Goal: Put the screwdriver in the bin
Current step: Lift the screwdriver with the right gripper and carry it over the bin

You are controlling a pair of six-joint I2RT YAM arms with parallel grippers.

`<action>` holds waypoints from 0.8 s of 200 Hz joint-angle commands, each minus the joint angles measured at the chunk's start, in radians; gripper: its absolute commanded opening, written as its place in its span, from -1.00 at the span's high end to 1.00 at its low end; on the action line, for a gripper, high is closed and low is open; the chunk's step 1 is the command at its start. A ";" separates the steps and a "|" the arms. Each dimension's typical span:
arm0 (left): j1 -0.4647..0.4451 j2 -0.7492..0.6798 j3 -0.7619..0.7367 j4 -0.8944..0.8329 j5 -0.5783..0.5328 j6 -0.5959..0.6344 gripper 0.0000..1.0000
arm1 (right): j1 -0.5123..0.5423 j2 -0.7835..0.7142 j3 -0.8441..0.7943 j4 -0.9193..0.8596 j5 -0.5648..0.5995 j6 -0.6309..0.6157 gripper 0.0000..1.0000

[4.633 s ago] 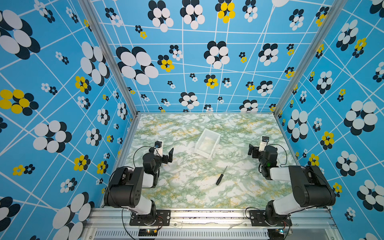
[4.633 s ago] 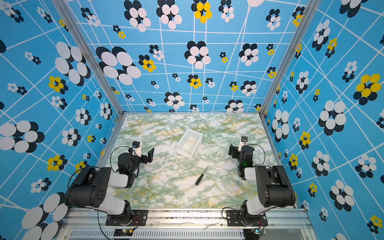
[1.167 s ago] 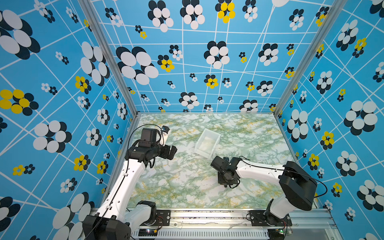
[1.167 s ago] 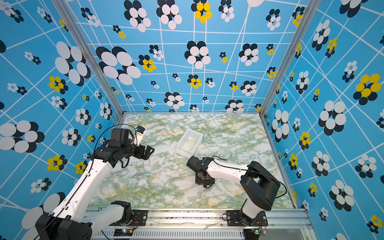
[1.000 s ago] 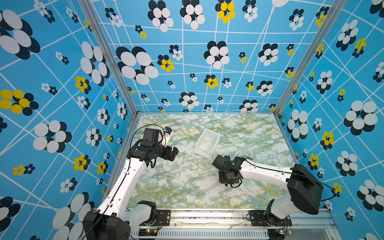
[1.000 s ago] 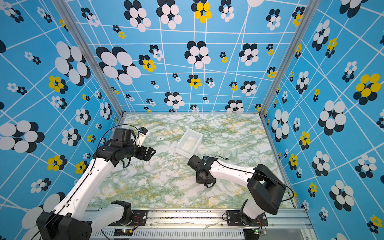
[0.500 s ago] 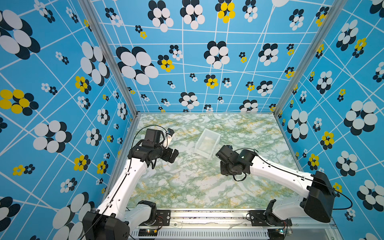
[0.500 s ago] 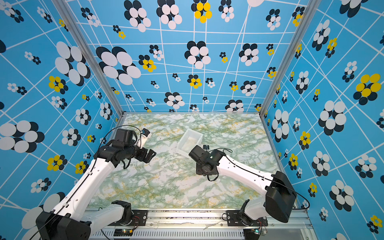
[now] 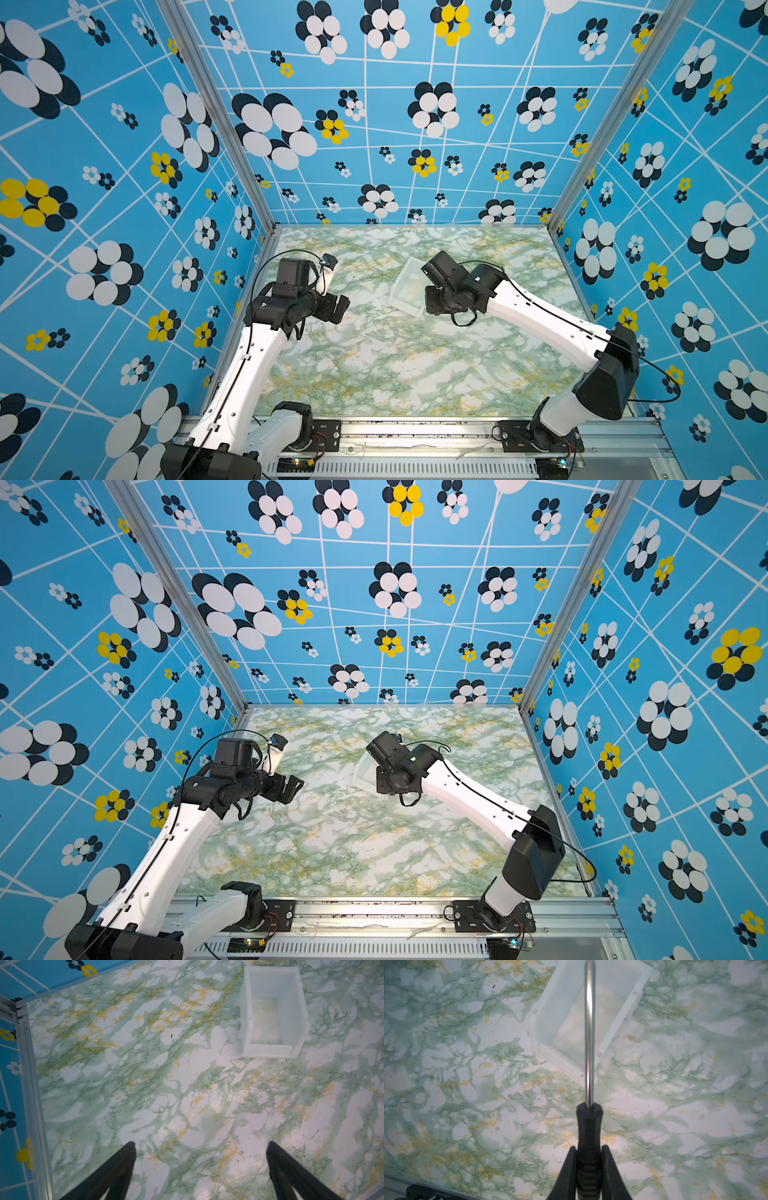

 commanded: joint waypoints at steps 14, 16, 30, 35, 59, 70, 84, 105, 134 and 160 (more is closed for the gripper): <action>0.031 -0.020 0.025 -0.010 0.055 -0.032 -0.99 | -0.050 0.140 0.119 0.071 -0.060 -0.033 0.63; 0.032 -0.022 0.025 -0.011 0.055 -0.032 -0.98 | -0.054 0.146 0.125 0.076 -0.061 -0.033 0.63; 0.038 -0.029 0.022 -0.011 0.059 -0.034 -0.99 | -0.069 0.198 0.161 0.100 -0.074 -0.027 0.63; 0.040 -0.032 0.022 -0.011 0.061 -0.035 -0.98 | -0.074 0.215 0.175 0.107 -0.080 -0.026 0.63; 0.054 -0.042 0.015 -0.011 0.080 -0.045 -0.99 | -0.086 0.313 0.261 0.091 -0.089 -0.030 0.63; 0.059 -0.048 0.013 -0.011 0.087 -0.046 -0.98 | -0.091 0.349 0.293 0.080 -0.093 -0.032 0.64; 0.060 -0.053 0.010 -0.009 0.090 -0.046 -0.98 | -0.096 0.381 0.312 0.084 -0.097 -0.032 0.64; 0.059 -0.053 0.008 -0.008 0.100 -0.049 -0.98 | -0.109 0.420 0.332 0.084 -0.101 -0.022 0.63; 0.061 -0.056 0.005 -0.005 0.118 -0.055 -0.98 | -0.117 0.447 0.322 0.115 -0.110 -0.004 0.63; 0.062 -0.057 -0.003 0.001 0.123 -0.058 -0.98 | -0.124 0.484 0.344 0.115 -0.114 0.000 0.63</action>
